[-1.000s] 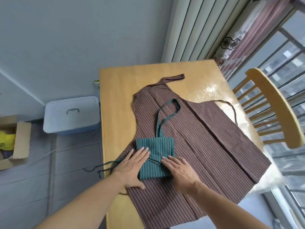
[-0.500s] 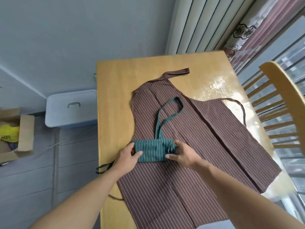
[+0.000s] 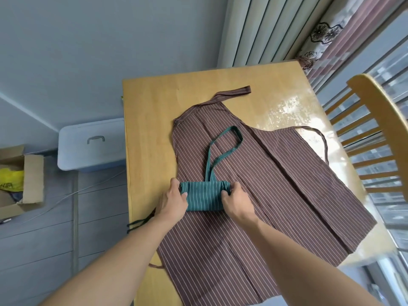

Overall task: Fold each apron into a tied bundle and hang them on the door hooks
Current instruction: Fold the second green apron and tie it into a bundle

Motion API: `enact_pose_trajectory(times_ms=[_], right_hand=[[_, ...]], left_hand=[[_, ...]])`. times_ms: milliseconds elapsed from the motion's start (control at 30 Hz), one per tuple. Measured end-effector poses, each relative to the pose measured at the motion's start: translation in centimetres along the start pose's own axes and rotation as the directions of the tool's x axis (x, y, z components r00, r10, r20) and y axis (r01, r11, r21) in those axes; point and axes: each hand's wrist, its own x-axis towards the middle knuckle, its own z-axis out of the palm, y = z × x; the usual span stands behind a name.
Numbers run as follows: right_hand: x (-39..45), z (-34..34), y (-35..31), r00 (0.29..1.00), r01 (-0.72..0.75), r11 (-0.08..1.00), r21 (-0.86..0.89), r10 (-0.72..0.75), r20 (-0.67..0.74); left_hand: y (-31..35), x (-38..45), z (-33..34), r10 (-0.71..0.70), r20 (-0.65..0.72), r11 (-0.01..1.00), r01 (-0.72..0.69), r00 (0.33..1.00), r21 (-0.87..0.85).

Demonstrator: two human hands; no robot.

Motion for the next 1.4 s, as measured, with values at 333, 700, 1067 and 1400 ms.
enact_pose_trajectory(times_ms=[333,700,1067,1400], right_hand=[[-1.0,-0.6,-0.3,0.923,0.217,0.955,-0.202,-0.268,-0.277],[0.4,-1.0,-0.7,0.988,-0.155,0.974,0.165,0.15,0.042],[0.1,-4.0,-4.4,0.911,-0.084,0.76,0.645,-0.203,0.358],[-8.5,-13.2,-12.3,0.882,-0.028,0.852,0.522,-0.225,0.414]], left_hand=[[0.1,-1.2,0.6,0.111,-0.051,0.994,-0.11,0.993,0.017],[0.3,1.2,-0.5,0.045,-0.023,0.999,-0.045,0.999,0.021],[0.6,1.6,-6.7,0.142,0.333,0.987,-0.108,0.932,-0.119],[4.0,-5.2,-14.3,0.45,0.598,0.613,0.258,0.663,-0.747]])
